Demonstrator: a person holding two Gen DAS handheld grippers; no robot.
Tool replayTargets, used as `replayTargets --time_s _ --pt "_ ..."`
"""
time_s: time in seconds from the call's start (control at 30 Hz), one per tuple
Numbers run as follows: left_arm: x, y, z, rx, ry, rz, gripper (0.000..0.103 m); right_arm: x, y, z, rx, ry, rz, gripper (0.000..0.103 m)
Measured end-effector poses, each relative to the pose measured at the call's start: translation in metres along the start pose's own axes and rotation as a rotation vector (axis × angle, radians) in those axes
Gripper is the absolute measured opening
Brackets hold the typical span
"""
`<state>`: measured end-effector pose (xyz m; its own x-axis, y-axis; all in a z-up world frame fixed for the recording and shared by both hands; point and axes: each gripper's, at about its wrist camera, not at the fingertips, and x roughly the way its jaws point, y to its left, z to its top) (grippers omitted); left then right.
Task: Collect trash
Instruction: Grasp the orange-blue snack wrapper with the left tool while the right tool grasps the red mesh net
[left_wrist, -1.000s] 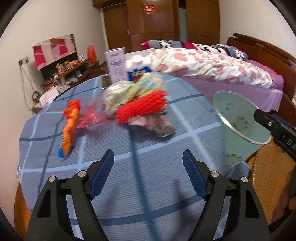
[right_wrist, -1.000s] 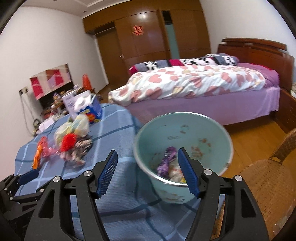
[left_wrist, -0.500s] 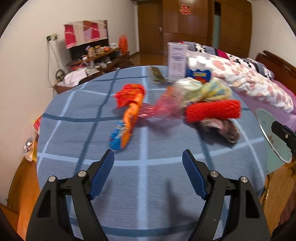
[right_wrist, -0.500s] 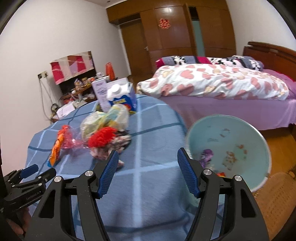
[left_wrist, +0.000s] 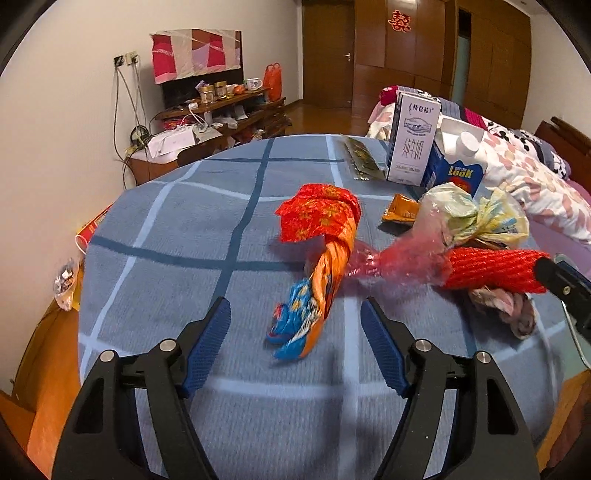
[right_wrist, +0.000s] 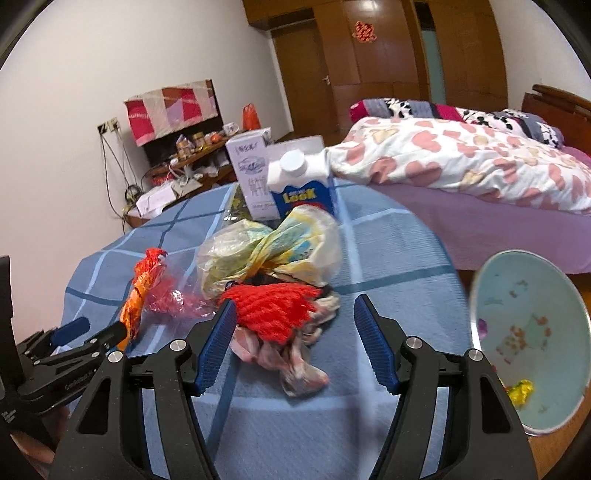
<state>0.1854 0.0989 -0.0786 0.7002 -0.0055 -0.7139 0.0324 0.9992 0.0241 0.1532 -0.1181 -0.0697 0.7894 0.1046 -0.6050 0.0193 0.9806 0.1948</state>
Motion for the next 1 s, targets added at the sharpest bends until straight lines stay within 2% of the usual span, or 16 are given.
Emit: replayTargets --time_s 0.13,0.17,0.2,0.23,0.27,0.3,0.37,0.5,0.6,0.63,0.77,1.0 --pt "0.013 -0.002 0.004 -0.013 0.028 -0.021 0.056 0.018 0.003 0.004 -0.002 0.036 -0.006 0.061" --pt "0.017 -0.003 0.004 -0.014 0.034 -0.027 0.05 0.022 0.004 0.004 -0.004 0.045 -0.004 0.054" --pt "0.019 -0.003 0.004 -0.014 0.039 -0.03 0.048 0.024 0.005 0.004 -0.006 0.053 0.0 0.042" --pt "0.021 -0.002 0.003 -0.02 0.049 -0.039 0.042 0.026 0.005 0.004 -0.008 0.063 0.006 0.036" --pt "0.021 0.0 0.004 -0.034 0.05 -0.051 0.035 0.027 0.005 0.003 -0.008 0.069 0.012 0.032" --pt "0.02 0.002 0.004 -0.043 0.045 -0.056 0.034 0.026 0.005 0.002 -0.009 0.065 0.016 0.027" --pt "0.018 0.005 0.004 -0.046 0.034 -0.057 0.025 0.023 0.007 0.0 -0.015 0.054 0.022 0.024" --pt "0.008 0.009 0.002 -0.059 0.019 -0.057 0.023 0.007 0.007 0.0 -0.002 0.015 0.055 0.021" --pt "-0.011 0.011 0.002 -0.055 -0.024 -0.038 0.022 -0.012 0.004 0.001 0.012 -0.03 0.08 0.021" --pt "-0.016 0.012 0.002 -0.053 -0.037 -0.034 0.018 -0.017 0.004 0.002 0.017 -0.039 0.083 0.021" --pt "-0.042 0.013 -0.002 -0.043 -0.079 -0.016 0.018 -0.039 -0.001 0.0 0.036 -0.075 0.086 0.021" --pt "-0.057 0.013 -0.018 -0.042 -0.067 -0.033 0.017 -0.071 -0.011 -0.012 0.053 -0.115 0.074 0.021"
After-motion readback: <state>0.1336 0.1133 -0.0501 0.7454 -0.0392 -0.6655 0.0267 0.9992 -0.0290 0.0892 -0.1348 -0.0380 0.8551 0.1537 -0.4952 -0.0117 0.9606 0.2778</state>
